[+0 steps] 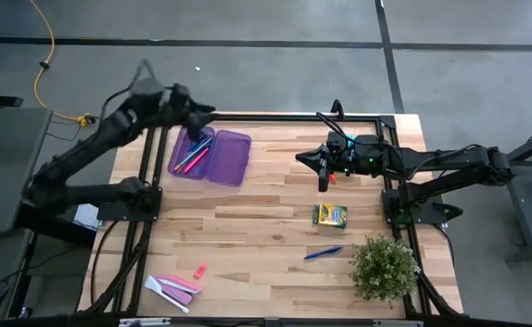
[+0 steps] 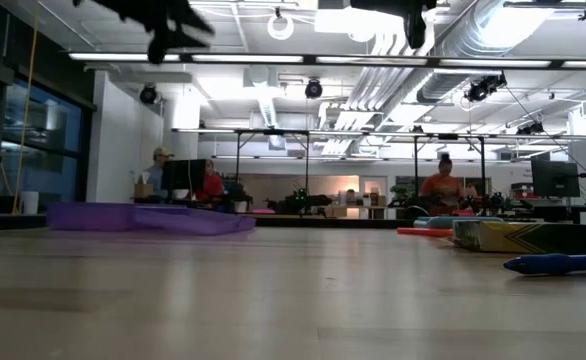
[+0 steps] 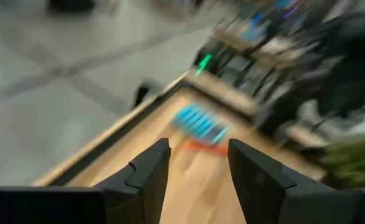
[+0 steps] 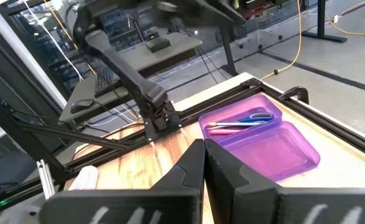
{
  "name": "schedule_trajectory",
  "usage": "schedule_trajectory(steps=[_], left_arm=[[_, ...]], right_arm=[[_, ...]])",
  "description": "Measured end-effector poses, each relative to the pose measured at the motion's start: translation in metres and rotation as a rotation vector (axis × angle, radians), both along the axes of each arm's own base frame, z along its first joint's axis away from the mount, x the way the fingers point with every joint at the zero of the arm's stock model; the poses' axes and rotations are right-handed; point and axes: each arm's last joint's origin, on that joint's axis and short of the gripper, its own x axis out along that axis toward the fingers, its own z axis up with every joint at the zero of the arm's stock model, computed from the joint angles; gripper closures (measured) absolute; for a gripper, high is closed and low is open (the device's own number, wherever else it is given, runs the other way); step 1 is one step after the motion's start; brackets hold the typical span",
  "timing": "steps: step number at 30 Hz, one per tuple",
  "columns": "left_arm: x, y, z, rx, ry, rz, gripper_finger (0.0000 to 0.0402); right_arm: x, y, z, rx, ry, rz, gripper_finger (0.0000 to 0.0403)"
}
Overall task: Pack school essentials
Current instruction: Put the blue pen into the purple supply box
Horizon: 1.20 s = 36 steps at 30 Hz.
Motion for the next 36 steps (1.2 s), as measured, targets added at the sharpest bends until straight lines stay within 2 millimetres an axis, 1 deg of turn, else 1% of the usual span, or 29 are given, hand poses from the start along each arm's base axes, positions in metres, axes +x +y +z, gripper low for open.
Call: schedule_trajectory(steps=[2,4,8,12,16,20,27,30,33,36], left_arm=[[-0.004,-0.022,0.008,0.078,-0.094,-0.056,0.0253],[-0.007,-0.041,0.009,0.119,-0.183,-0.114,0.0257],[-0.011,-0.069,-0.003,0.152,-0.329,-0.205,0.0267],[-0.012,-0.086,-0.018,0.182,-0.401,-0.230,0.0277],[-0.010,-0.092,-0.024,0.230,-0.386,-0.218,0.0286],[-0.009,-0.093,-0.023,0.263,-0.382,-0.224,0.0297],[-0.009,-0.093,-0.024,0.279,-0.374,-0.228,0.0329],[-0.009,-0.094,-0.024,0.295,-0.366,-0.242,0.0351],[-0.008,-0.094,-0.024,0.309,-0.361,-0.267,0.0389],[-0.006,-0.094,-0.025,0.261,-0.369,-0.285,0.0395]], right_arm=[[0.000,0.000,0.000,-0.011,0.002,0.001,0.0403],[0.000,0.000,0.000,-0.012,0.002,0.002,0.0403],[0.000,0.000,0.000,-0.018,0.003,0.002,0.0403],[0.000,0.000,0.000,-0.019,0.003,0.003,0.0403],[0.000,0.000,0.000,-0.019,0.003,0.002,0.0403],[0.000,0.000,0.000,-0.019,0.002,0.002,0.0403],[0.000,0.000,0.000,-0.019,-0.001,0.002,0.0403],[0.000,0.000,0.000,-0.020,0.000,0.002,0.0403],[0.000,0.000,0.000,-0.019,-0.001,0.004,0.0403],[0.000,0.000,0.000,-0.018,-0.001,0.016,0.0403]])
